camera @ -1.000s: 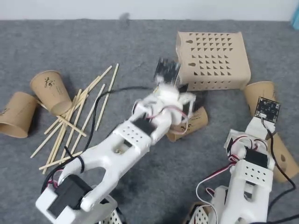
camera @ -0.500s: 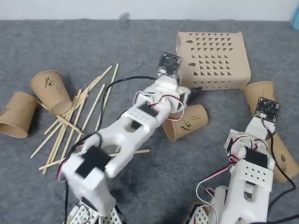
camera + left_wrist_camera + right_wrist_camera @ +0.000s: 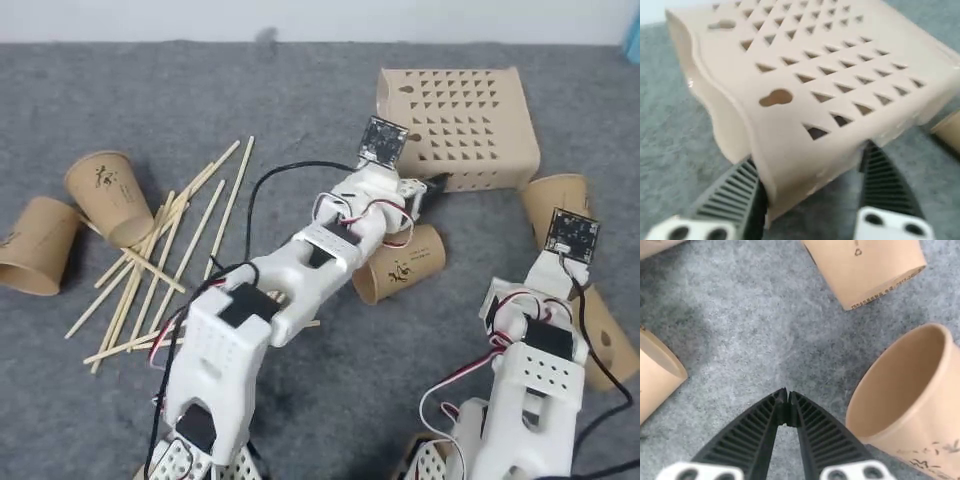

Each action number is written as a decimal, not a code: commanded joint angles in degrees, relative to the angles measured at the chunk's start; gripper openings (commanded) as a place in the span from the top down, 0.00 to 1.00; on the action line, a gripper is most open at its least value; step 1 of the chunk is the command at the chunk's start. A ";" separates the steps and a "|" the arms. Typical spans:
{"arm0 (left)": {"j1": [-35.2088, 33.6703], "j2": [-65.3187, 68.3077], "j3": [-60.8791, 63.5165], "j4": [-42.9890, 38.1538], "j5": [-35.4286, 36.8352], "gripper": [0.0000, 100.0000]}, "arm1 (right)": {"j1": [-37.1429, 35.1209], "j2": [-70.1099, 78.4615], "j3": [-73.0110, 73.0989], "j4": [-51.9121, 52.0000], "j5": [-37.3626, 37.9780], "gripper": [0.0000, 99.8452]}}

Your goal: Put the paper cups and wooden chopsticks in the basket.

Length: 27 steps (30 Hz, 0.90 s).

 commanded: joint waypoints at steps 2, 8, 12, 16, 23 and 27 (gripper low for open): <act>2.81 -0.79 -2.86 -7.56 -0.53 0.92 | 0.48 -2.15 -0.70 0.92 0.97 0.99; 3.08 -0.97 -3.12 -11.87 -0.53 0.99 | 0.48 -2.15 -0.70 0.92 0.97 0.99; 2.02 -4.40 -1.98 -11.52 -0.53 0.99 | 0.48 -2.15 -0.70 0.84 0.97 0.99; 1.67 -12.66 3.47 -9.05 -0.62 0.99 | 0.48 -2.15 -0.70 0.66 0.97 0.99; 1.58 -31.12 7.16 16.18 -5.19 0.99 | 0.48 -2.15 -0.70 0.48 0.97 0.99; 0.53 -38.42 2.59 34.02 -5.54 0.99 | 0.48 -2.15 -0.70 0.48 0.97 0.99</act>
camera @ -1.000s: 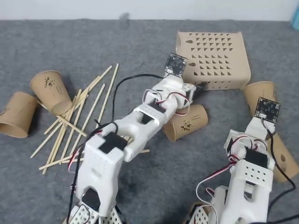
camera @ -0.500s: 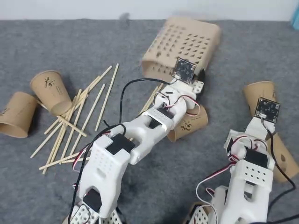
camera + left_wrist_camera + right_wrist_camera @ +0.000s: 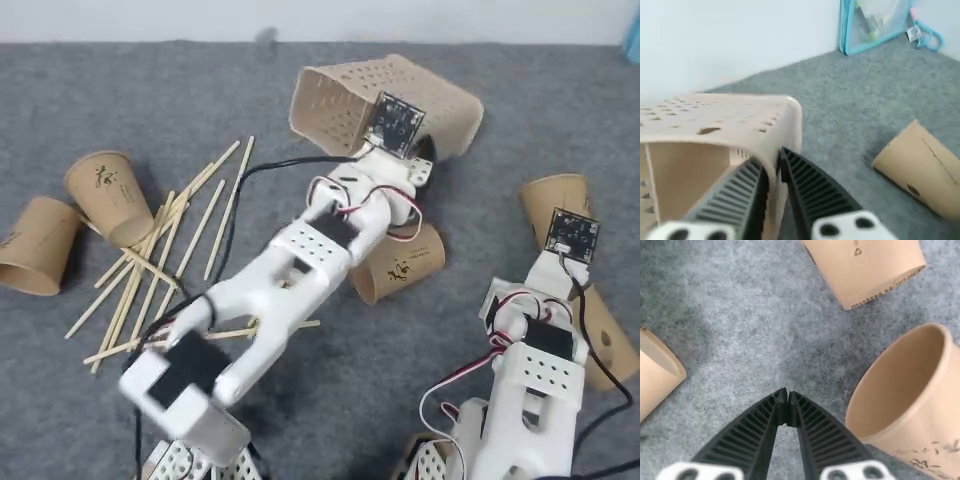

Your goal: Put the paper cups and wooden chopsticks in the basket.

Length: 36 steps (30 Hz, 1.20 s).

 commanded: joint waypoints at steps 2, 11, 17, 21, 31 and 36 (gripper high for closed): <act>-1.93 -10.02 -9.10 21.19 -2.73 0.99 | 0.48 -2.15 -0.62 0.57 0.97 0.99; -7.65 -5.98 -34.24 48.79 -2.73 0.99 | 0.22 -2.15 -0.53 0.84 1.05 0.99; -8.00 5.71 -49.01 56.70 -2.55 0.99 | 0.13 -1.71 -0.53 0.57 1.14 0.99; -8.09 15.47 -60.00 58.90 -2.64 0.99 | 0.13 -1.63 -0.53 0.57 1.14 0.99; -8.88 35.08 -88.40 58.99 -2.64 0.99 | 0.13 -1.63 -0.53 0.40 1.23 0.99; -8.62 46.24 -100.44 58.99 -2.55 0.99 | 0.04 -1.63 -0.53 0.40 1.32 0.99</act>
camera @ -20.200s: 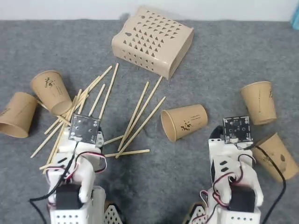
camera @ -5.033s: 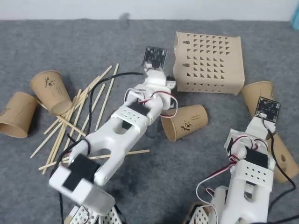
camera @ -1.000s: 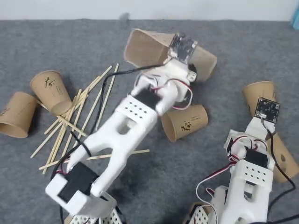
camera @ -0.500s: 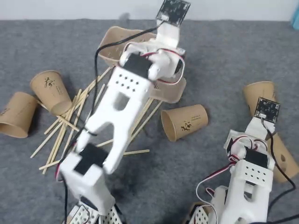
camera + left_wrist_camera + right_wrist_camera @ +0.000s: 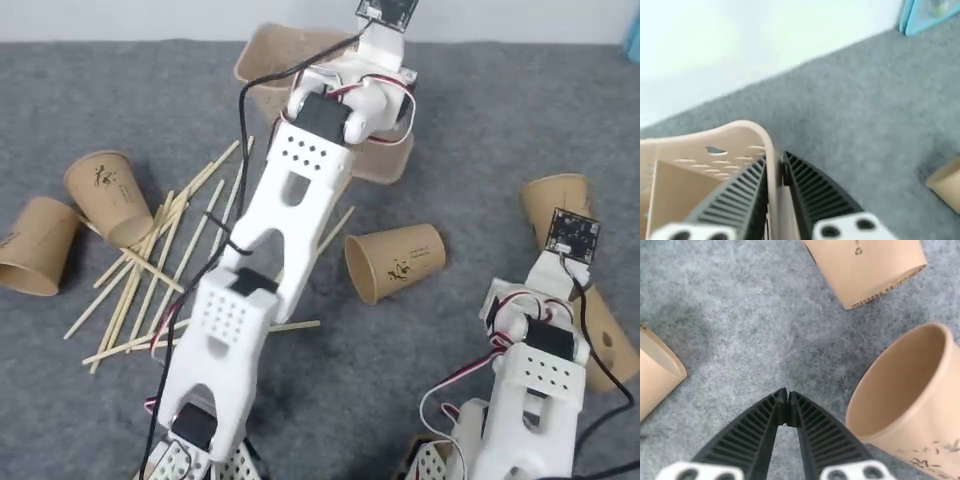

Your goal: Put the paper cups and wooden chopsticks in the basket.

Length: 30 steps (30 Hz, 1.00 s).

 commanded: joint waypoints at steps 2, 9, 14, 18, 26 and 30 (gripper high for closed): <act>-0.26 7.21 -13.49 -0.35 0.62 0.99 | 0.04 -1.54 -0.53 0.04 1.32 0.99; 0.18 16.88 -27.82 0.35 0.35 0.95 | 0.04 -1.45 -0.53 -0.57 1.32 0.99; 0.26 15.12 -28.26 5.36 0.53 0.79 | 0.04 -1.45 -0.53 -0.57 1.32 0.99; 0.09 9.76 -28.26 10.81 0.53 0.73 | 0.04 -1.45 -0.53 -0.57 1.32 0.99; -1.41 -5.98 -28.26 29.54 0.00 0.74 | 0.04 -1.45 -0.53 -0.40 1.32 0.99; -5.01 -14.86 -28.00 34.20 0.53 0.74 | 0.04 -1.45 -0.53 -0.04 1.32 0.99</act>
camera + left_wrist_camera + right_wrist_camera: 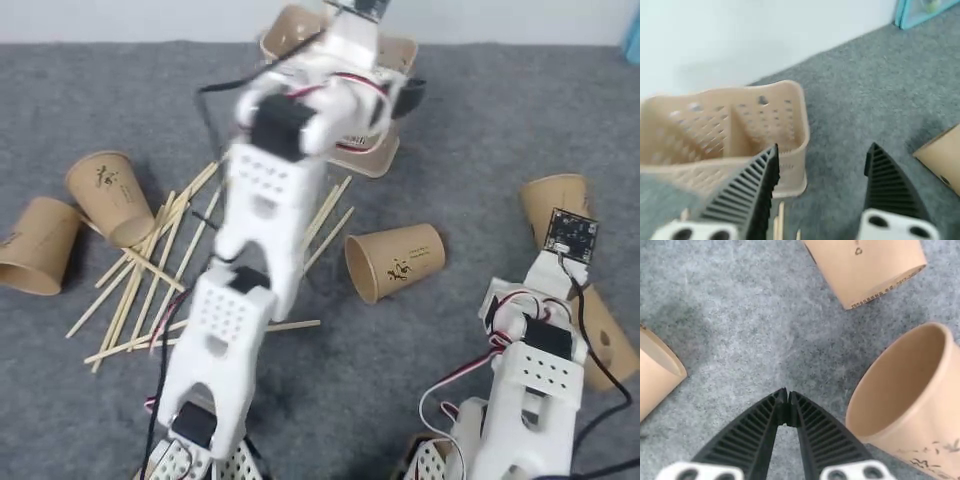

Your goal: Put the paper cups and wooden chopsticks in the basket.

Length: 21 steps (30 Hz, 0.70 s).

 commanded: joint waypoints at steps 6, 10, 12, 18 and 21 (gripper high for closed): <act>-12.75 -19.60 4.00 2.73 1.05 0.81 | 0.04 -1.98 -0.53 1.71 1.05 0.99; -16.97 -29.54 16.57 2.73 1.05 0.86 | 0.13 -1.98 -0.53 1.71 1.05 0.99; -18.29 -35.96 25.19 2.73 1.05 0.86 | 0.13 -1.98 -0.53 2.15 1.05 0.99; -22.24 -56.26 53.41 2.29 0.88 0.86 | 0.04 -2.07 -0.88 2.42 0.79 0.99; -25.58 -65.41 67.38 1.67 0.88 0.86 | 0.04 -2.07 -2.73 3.12 0.79 0.99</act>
